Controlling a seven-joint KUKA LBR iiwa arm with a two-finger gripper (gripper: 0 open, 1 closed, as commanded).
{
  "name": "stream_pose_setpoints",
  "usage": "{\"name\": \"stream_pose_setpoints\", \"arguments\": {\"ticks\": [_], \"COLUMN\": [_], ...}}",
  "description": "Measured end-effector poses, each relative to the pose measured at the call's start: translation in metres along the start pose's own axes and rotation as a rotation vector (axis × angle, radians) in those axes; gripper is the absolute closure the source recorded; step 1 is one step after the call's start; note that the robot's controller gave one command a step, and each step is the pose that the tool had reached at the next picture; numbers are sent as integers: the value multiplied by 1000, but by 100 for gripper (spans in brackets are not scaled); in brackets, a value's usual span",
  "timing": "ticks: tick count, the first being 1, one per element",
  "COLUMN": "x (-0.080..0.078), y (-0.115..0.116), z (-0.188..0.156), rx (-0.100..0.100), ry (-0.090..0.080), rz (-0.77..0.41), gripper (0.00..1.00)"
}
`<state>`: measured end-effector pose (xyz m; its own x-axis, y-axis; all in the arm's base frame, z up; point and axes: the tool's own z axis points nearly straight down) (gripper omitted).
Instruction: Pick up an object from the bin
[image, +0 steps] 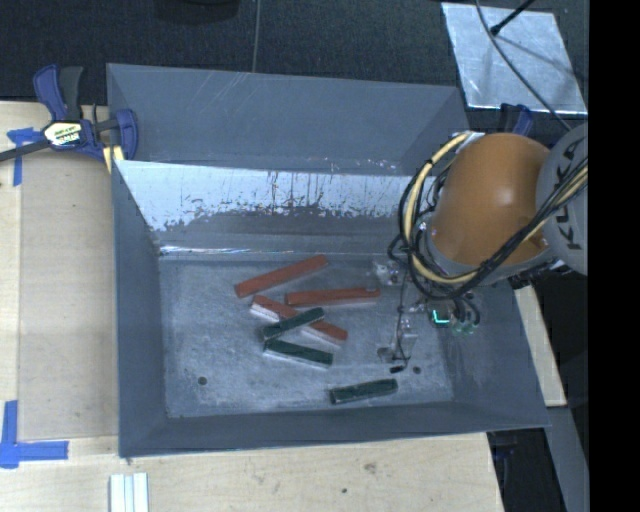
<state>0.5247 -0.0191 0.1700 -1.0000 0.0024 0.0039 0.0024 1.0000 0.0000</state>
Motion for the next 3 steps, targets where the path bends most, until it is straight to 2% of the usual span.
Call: {"name": "stream_pose_setpoints", "arguments": {"ticks": [1,2,3], "x": [-52,-52,-43], "y": [-20,-20,-21], "z": [98,97,85], "rx": [1,0,2], "ry": [-13,-11,-9], "rz": [-229,-229,-575], "gripper": [0,100,100]}}
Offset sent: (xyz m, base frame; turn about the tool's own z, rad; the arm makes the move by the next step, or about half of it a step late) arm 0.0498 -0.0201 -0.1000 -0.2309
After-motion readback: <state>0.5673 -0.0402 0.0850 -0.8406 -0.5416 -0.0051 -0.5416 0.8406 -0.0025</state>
